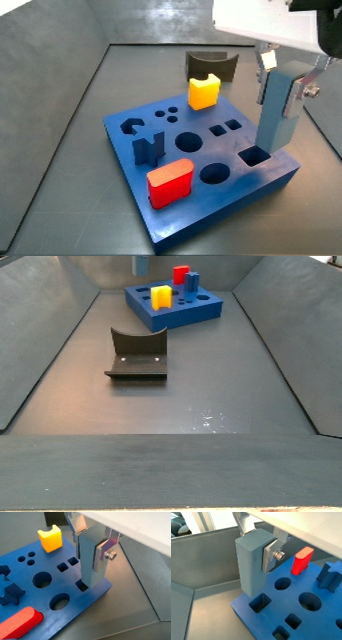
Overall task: Pick up the rectangle object. Move up. Place the rectangle object on the fixture. Regrasp the rectangle object. Move to above the board. Insert the rectangle object.
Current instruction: Insert the rectangle object.
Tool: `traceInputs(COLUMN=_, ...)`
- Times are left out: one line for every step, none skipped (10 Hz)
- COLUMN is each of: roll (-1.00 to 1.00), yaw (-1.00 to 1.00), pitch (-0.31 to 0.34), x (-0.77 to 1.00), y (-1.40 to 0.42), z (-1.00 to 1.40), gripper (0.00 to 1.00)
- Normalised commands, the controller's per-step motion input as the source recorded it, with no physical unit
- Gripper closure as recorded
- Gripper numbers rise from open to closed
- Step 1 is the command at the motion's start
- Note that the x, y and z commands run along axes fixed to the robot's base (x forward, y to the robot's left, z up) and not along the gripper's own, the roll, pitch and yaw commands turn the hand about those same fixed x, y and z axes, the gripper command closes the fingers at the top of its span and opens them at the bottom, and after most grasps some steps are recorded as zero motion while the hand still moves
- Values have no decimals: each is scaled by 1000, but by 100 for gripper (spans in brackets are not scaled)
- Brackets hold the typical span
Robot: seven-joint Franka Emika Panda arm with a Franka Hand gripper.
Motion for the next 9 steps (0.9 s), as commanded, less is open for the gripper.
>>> traceInputs(roll=0, yaw=-194, pitch=200, x=-49, y=497, z=43, gripper=100)
traceInputs(roll=0, yaw=0, pitch=0, x=0, y=80, z=0, gripper=100)
traceInputs(roll=14, yaw=0, pitch=0, x=0, y=0, z=0, gripper=100)
traceInputs(roll=677, yaw=-143, pitch=300, x=191, y=-257, z=9, gripper=100)
traceInputs(roll=820, yaw=-234, pitch=463, x=151, y=-254, z=60, gripper=100)
traceInputs(roll=37, yaw=-9, pitch=43, x=0, y=0, z=0, gripper=100)
traceInputs(roll=31, yaw=0, pitch=0, x=0, y=0, z=0, gripper=100)
traceInputs(roll=586, yaw=0, pitch=71, x=-31, y=-123, z=-280, gripper=100)
traceInputs(roll=560, yaw=-43, pitch=23, x=-14, y=-11, z=-631, gripper=100)
